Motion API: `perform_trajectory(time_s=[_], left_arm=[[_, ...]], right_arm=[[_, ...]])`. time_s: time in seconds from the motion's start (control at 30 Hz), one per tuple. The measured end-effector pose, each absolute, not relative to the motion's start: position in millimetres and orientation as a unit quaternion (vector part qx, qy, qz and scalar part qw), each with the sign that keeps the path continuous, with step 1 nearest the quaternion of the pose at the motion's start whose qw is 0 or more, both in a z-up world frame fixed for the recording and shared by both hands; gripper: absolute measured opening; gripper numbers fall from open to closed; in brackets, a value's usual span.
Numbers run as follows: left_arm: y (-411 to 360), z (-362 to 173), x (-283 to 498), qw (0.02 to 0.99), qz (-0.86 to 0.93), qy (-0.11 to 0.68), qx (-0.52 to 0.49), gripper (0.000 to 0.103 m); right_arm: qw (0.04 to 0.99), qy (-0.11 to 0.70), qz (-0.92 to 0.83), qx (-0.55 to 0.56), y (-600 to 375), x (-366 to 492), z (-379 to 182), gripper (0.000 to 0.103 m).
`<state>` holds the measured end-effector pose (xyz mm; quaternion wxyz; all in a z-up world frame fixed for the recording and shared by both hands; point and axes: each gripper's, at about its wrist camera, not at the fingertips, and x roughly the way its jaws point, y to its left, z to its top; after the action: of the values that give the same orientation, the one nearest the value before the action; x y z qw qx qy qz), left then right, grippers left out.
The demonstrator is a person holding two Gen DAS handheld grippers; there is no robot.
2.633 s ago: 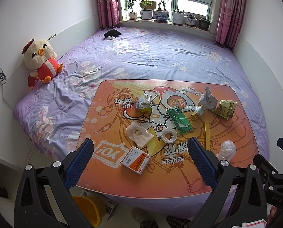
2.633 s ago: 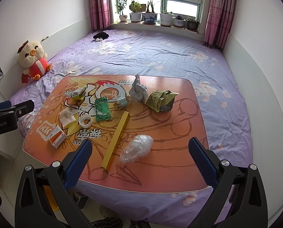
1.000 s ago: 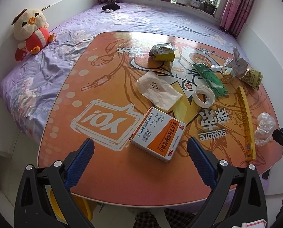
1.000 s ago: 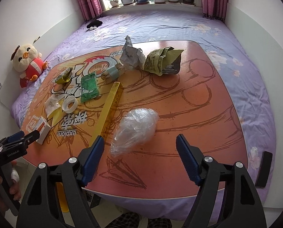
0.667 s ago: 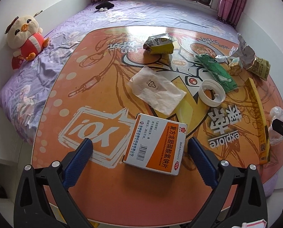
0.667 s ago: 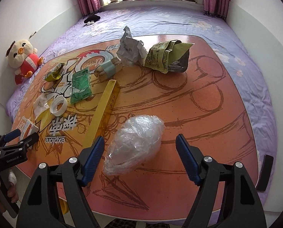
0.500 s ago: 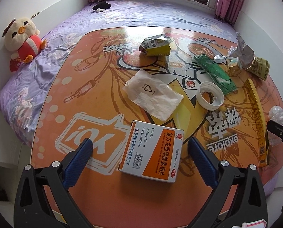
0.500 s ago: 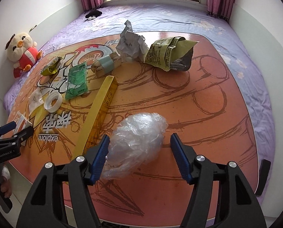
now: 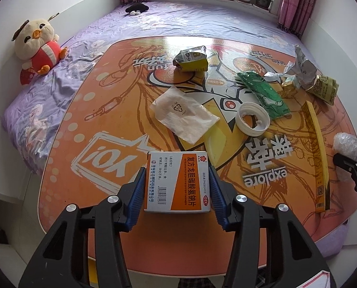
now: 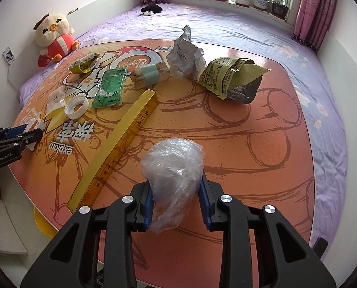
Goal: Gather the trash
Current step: 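Carry the box and bag with both tools over the yellow wastebasket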
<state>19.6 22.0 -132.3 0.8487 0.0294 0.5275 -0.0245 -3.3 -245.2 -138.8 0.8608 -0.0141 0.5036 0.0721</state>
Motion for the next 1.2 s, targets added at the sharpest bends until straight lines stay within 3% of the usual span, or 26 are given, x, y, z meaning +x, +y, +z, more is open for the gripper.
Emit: perform_trajectory(time_s=[0.4,0.67,1.2], left_arm=[[27.8,-119.1,11.9,0.846,0.028,0.531,-0.019,0.05],[46.6,-95.3,-7.7,0.858,0.039,0.51,-0.049,0.05],[180.5,-95.2,-109.2,0.855,0.103,0.501,-0.087,0.05]], right_arm=[[0.859,0.497,0.118,-0.039,-251.1,11.0,-135.0,0.032],[0.866,0.47,0.162,-0.043,-229.9,10.8,-102.6,0.032],[0.822,0.447,0.342,-0.088,-26.8,-40.2,-72.7,0.032]])
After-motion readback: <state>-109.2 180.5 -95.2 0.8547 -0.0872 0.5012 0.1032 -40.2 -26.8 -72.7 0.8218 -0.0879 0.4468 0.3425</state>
